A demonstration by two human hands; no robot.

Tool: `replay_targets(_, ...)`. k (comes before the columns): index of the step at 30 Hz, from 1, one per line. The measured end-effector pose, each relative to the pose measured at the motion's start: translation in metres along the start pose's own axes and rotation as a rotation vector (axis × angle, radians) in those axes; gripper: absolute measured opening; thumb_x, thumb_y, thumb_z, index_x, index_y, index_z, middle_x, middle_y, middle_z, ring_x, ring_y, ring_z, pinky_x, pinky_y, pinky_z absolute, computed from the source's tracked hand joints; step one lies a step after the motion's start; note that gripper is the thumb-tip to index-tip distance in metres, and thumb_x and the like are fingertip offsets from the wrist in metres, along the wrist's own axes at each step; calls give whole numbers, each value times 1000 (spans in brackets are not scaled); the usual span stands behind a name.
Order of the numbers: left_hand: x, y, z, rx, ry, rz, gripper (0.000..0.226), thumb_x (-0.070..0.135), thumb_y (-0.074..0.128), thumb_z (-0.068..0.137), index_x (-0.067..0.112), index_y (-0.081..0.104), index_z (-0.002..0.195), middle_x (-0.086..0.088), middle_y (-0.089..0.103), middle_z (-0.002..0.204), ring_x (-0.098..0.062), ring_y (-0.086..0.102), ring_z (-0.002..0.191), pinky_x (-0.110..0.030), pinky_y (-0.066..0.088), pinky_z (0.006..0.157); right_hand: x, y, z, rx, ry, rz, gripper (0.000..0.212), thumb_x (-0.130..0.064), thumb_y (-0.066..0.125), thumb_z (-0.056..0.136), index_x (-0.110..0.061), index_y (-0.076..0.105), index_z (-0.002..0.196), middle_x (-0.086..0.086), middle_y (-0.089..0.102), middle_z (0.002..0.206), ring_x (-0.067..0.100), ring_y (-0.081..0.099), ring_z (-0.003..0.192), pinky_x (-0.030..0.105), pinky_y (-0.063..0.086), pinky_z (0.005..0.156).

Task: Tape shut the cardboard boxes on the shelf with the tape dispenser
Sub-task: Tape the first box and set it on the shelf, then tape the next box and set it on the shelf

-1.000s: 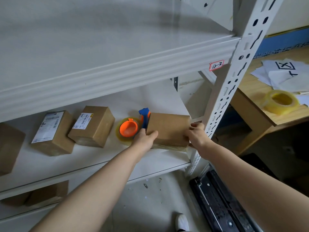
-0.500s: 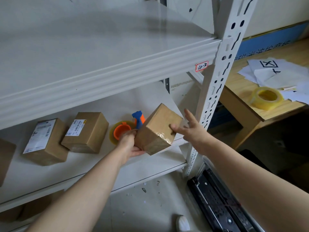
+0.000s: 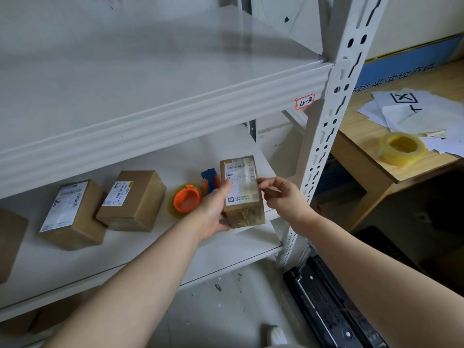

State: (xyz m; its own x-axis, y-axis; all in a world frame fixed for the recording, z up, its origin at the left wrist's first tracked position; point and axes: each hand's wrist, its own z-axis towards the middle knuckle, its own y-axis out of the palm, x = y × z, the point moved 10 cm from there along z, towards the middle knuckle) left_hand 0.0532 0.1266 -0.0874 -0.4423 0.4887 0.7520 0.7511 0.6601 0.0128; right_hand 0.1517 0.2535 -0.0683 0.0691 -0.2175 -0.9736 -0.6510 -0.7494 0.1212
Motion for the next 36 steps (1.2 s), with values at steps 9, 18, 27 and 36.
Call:
replay_targets(9,9,-16,18,220,119,175,31,26,46,99,32,50,130,0,64,118,-24,63,101,-45,55,87,22,13,15,-61,118,-137,41,-6,55,92,-16,55,132,-3,65,122,7,62,104,11,50,75)
replay_targets(18,22,-51,15,413,228,133,29,8,45,97,14,58,123,-10,60,107,-23,56,92,-34,54,71,-54,34,19,234,-246,-747,50,-5,46,90,-22,52,136,3,60,131,24,58,115,30,46,92)
replay_targets(27,18,-182,-35,766,317,360,19,8,56,87,18,66,101,-5,69,105,-25,64,99,-37,52,91,-40,135,26,-89,-255,-668,29,-4,53,89,-19,73,105,-6,72,103,5,62,91,-4,35,68)
replay_targets(36,3,-303,-76,880,225,599,44,7,48,87,17,55,129,-9,58,128,-30,54,117,-37,44,102,12,231,25,-253,-62,-698,40,3,44,88,-12,66,118,4,68,114,15,61,104,19,45,83)
